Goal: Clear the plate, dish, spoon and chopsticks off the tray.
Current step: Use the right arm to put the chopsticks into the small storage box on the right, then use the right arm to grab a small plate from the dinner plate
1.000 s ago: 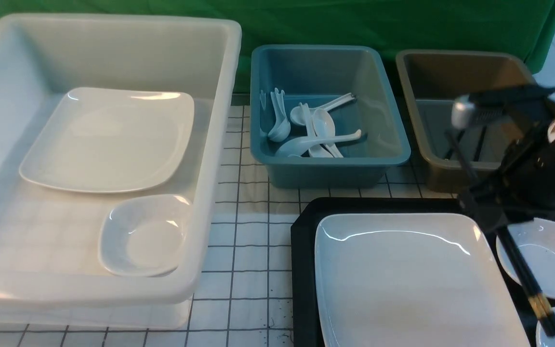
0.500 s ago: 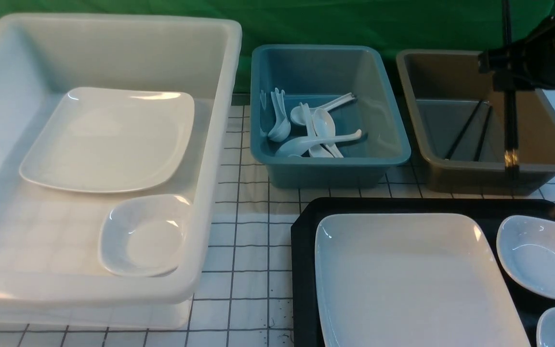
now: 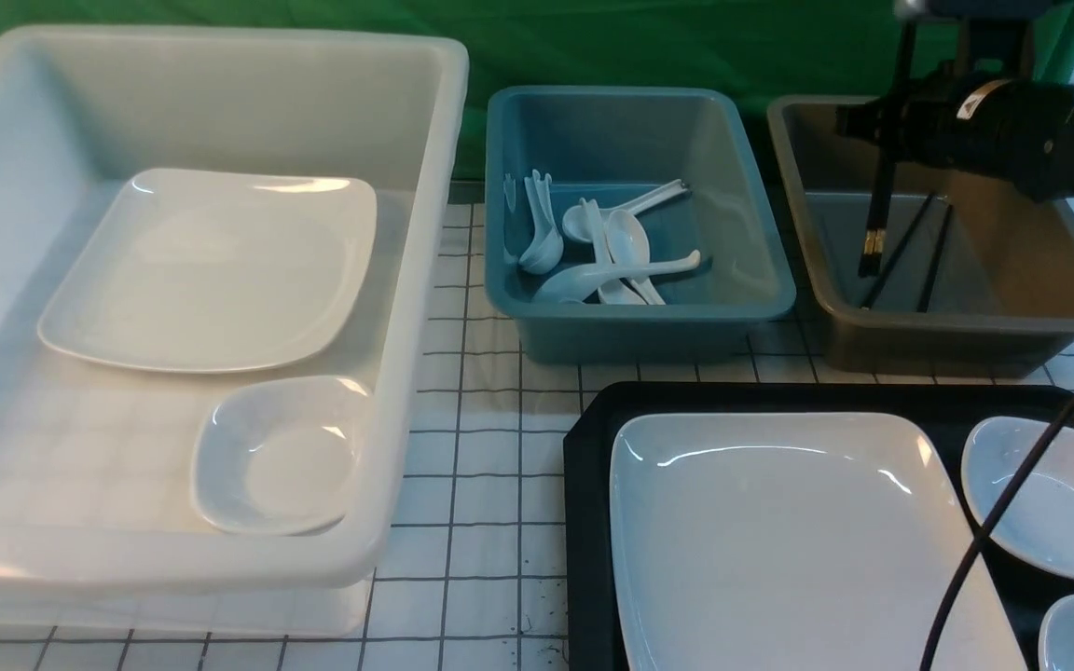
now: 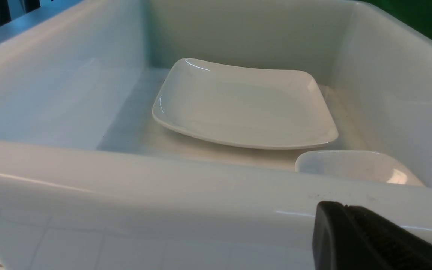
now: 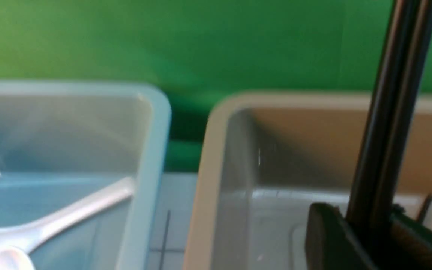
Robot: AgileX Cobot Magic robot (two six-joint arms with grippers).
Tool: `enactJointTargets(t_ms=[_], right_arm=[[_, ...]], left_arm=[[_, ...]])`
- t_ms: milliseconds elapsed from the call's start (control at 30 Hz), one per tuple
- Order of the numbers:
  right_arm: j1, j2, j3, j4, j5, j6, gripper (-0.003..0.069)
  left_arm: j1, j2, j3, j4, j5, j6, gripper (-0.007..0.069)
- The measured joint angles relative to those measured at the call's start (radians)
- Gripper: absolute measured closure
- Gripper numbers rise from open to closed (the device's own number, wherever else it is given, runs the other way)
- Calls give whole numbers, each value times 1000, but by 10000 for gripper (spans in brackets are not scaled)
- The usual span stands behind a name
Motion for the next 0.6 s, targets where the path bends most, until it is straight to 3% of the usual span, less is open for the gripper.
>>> enactJointTargets(t_ms=[133, 233, 367, 500, 533, 600], right_arm=[[-5, 40, 0, 3, 41, 94, 398], [-10, 45, 0, 3, 73, 112, 383], [-20, 39, -36, 3, 233, 124, 381], [-20, 6, -115, 4, 462, 70, 454], [-20, -18, -168, 7, 612, -4, 546], [-20, -40, -243, 15, 765, -59, 617]], left_arm=[[0, 0, 0, 0, 0, 0, 605], [0, 0, 0, 0, 0, 0, 605], [0, 0, 0, 0, 0, 0, 605], [0, 0, 0, 0, 0, 0, 605], [0, 0, 0, 0, 0, 0, 605], [0, 0, 0, 0, 0, 0, 605]])
